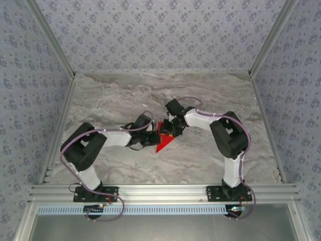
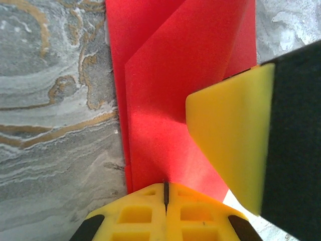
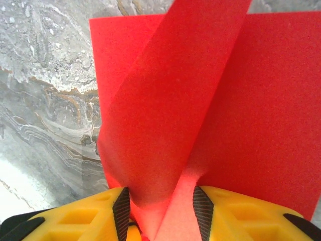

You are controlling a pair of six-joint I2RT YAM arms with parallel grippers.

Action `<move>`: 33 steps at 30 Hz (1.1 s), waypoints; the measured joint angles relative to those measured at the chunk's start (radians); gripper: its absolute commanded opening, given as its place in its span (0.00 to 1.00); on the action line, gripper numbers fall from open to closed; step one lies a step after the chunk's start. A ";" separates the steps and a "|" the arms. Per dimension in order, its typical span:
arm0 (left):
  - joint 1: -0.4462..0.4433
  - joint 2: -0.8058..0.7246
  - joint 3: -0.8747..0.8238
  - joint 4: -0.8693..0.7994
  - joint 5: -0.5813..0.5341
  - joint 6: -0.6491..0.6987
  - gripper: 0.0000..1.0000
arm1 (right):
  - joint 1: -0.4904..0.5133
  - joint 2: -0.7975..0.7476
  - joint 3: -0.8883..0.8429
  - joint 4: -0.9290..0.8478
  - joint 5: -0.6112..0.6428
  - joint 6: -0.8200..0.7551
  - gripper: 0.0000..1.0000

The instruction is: Fold a paper plane with a square sheet of paper (pick it up from the middle)

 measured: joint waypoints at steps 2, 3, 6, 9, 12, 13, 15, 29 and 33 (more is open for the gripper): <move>-0.001 0.004 0.008 -0.007 0.000 0.006 0.00 | -0.009 -0.016 -0.015 0.003 -0.003 0.000 0.46; -0.001 0.005 0.010 -0.011 0.000 0.008 0.00 | -0.018 -0.031 -0.027 0.007 -0.005 0.000 0.46; -0.002 0.006 0.015 -0.021 -0.002 0.015 0.00 | -0.045 -0.092 -0.068 0.030 -0.014 -0.001 0.43; -0.005 0.006 0.019 -0.028 -0.007 0.026 0.00 | -0.069 -0.153 -0.103 0.080 -0.035 -0.010 0.26; -0.009 0.006 0.026 -0.041 -0.018 0.039 0.00 | -0.072 -0.165 -0.113 0.132 -0.071 -0.028 0.07; -0.010 0.006 0.029 -0.047 -0.019 0.042 0.00 | -0.069 -0.163 -0.116 0.143 -0.081 -0.031 0.04; -0.013 0.006 0.033 -0.055 -0.024 0.050 0.00 | -0.060 -0.154 -0.118 0.159 -0.098 -0.035 0.00; -0.015 0.006 0.042 -0.074 -0.034 0.061 0.00 | -0.021 -0.035 -0.118 0.194 -0.134 -0.076 0.00; -0.016 0.008 0.049 -0.087 -0.039 0.064 0.00 | -0.034 -0.027 -0.118 0.198 -0.134 -0.099 0.00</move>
